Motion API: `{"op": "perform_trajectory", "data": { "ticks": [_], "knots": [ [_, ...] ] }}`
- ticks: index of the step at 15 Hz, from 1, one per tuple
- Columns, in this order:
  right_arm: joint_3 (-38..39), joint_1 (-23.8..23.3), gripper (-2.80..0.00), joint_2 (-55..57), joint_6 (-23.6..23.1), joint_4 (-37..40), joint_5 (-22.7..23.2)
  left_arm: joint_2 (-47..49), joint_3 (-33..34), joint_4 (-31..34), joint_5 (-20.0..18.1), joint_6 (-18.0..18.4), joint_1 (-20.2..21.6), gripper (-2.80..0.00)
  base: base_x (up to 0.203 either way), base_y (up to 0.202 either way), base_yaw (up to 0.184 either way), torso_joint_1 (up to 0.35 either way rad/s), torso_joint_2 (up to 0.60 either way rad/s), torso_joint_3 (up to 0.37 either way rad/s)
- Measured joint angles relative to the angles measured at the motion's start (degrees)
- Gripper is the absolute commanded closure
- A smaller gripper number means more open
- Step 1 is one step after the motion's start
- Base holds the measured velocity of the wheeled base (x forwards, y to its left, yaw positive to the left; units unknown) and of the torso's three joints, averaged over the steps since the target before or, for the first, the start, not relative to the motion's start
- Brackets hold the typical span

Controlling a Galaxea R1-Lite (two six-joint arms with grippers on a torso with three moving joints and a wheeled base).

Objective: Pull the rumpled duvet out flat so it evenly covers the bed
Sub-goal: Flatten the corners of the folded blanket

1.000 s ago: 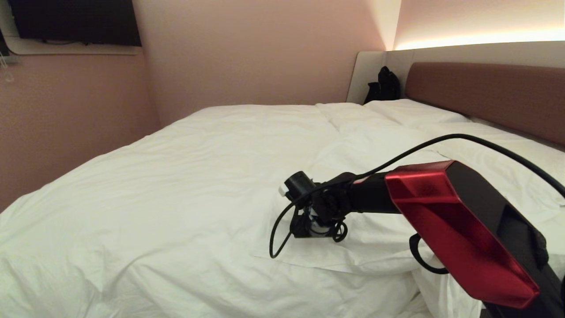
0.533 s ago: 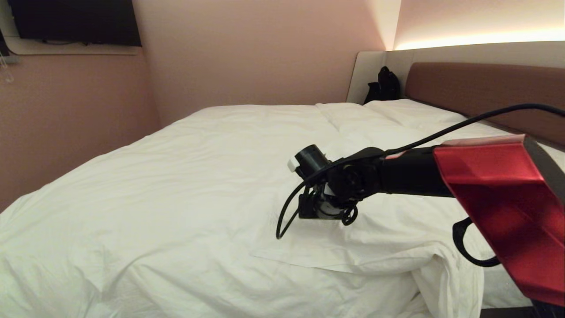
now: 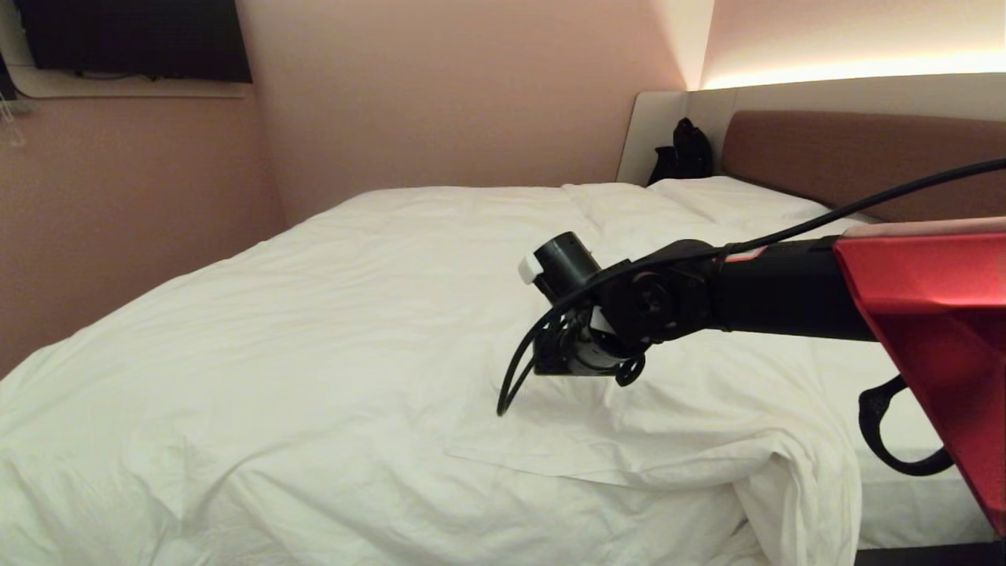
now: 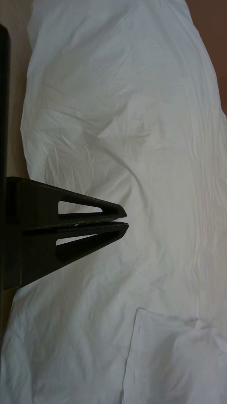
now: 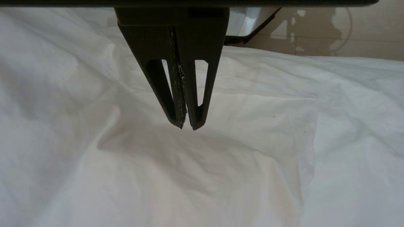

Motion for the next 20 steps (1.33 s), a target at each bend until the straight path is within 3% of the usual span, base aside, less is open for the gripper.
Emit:
{"op": "perform_trajectory", "data": {
  "ticks": [2, 3, 7, 14, 20],
  "knots": [
    [-0.2, 0.1, 0.0, 1.02, -1.68, -1.03, 0.02, 0.0, 0.0, 0.0, 0.0, -0.02, 0.0, 0.0, 0.0, 0.0, 0.0, 0.0, 0.0, 0.0],
    [-0.2, 0.11, -2.8, 1.61, -2.57, -1.81, 0.09, 0.0, 0.0, 0.0, -0.01, 0.0, 0.0, 0.0, 0.0, 0.0, 0.0, 0.0, 0.0, 0.0],
    [-0.39, 0.05, -2.8, 3.61, -5.2, -5.7, 0.22, 0.0, 0.0, 0.0, -0.01, -0.02, 0.0, 0.0, 0.0, 0.0, 0.0, 0.0, 0.0, 0.0],
    [-0.94, -1.01, -2.8, 6.91, -5.48, -7.5, 0.49, 0.0, 0.0, 0.0, -0.01, 0.0, 0.0, 0.0, 0.0, 0.0, 0.0, 0.0, 0.0, 0.0],
    [-3.19, -3.96, -2.8, 11.68, -5.31, -10.59, 4.65, 0.0, -0.02, 0.0, -0.01, 0.0, 0.0, 0.0, 0.0, 0.0, 0.0, 0.0, 0.0, 0.0]
  ]
}}
